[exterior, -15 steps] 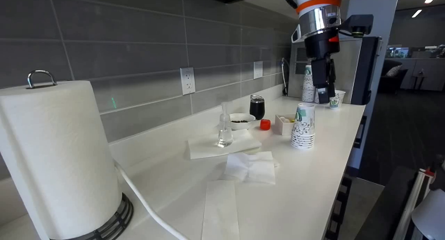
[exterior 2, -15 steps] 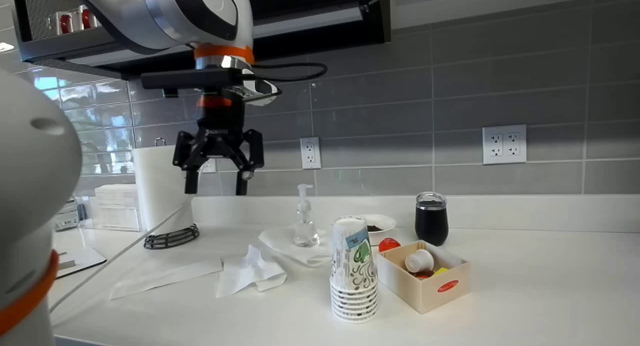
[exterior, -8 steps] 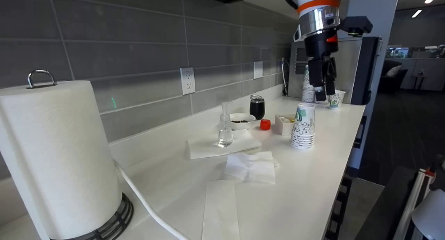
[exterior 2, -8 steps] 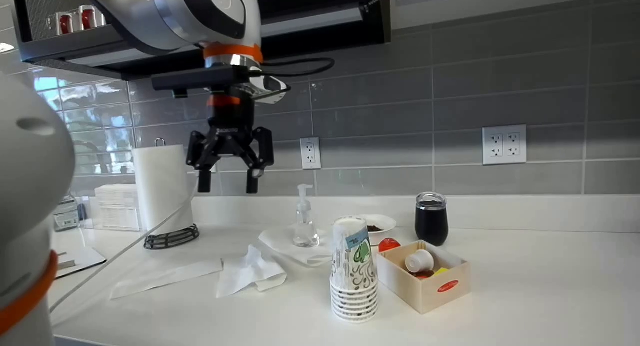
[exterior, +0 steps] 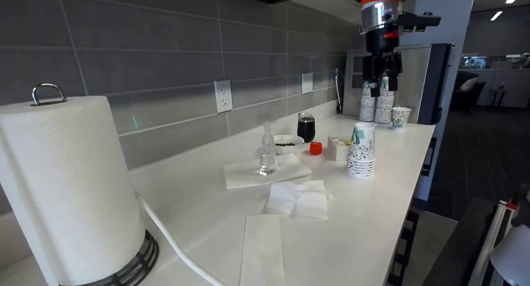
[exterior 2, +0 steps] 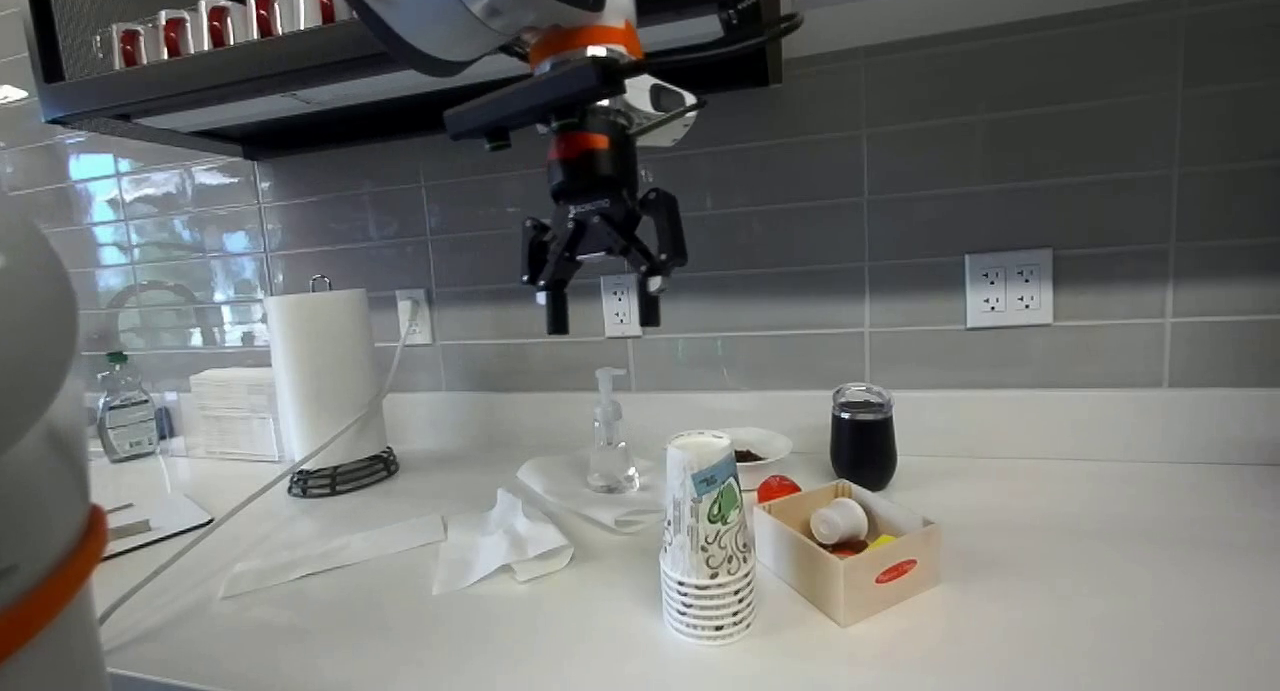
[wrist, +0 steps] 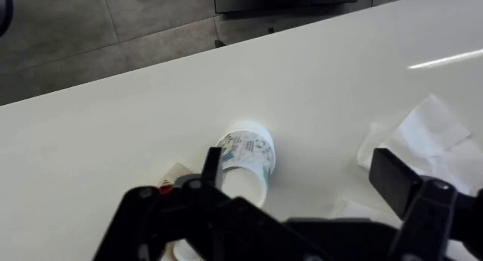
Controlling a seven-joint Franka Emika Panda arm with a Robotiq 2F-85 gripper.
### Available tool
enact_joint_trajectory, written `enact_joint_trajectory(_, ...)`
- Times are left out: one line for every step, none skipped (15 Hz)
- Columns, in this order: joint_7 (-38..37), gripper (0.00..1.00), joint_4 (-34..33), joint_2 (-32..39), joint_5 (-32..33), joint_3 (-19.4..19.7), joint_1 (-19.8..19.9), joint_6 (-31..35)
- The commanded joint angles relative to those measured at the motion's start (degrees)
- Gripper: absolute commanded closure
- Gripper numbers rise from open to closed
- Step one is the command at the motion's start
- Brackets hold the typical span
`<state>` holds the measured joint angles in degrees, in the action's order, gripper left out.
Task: Move the black cup to the left
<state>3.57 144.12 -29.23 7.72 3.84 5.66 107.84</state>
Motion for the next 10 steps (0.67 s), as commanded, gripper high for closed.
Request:
enact_joint_trajectory(-0.30, 0.00, -7.41, 8.44, 2.26, 2.71, 2.32, 4.88)
enact_joint_trajectory(0.52, 0.00, -8.70, 10.71, 2.20, 3.66, 2.59, 7.89)
enact_joint_trajectory(1.93, 0.00, -9.19, 12.49, 2.28, 4.61, 2.72, 12.21)
enact_joint_trajectory(2.27, 0.00, -10.32, 14.77, 1.45, 5.32, 2.84, 15.45)
enact_joint_trajectory(2.93, 0.00, -11.26, 17.23, 0.84, 5.97, 2.88, 19.47)
enact_joint_trajectory(3.16, 0.00, -12.45, 19.76, 0.24, 6.47, 2.93, 22.60)
enact_joint_trajectory(3.05, 0.00, -13.83, 22.43, -0.52, 6.84, 2.99, 25.65)
enact_joint_trajectory(3.07, 0.00, -15.40, 25.30, -1.53, 7.16, 3.01, 28.30)
enact_joint_trajectory(2.92, 0.00, -17.06, 27.77, -2.29, 7.31, 3.10, 30.30)
enact_joint_trajectory(3.22, 0.00, -18.99, 30.53, -3.36, 7.36, 3.07, 31.96)
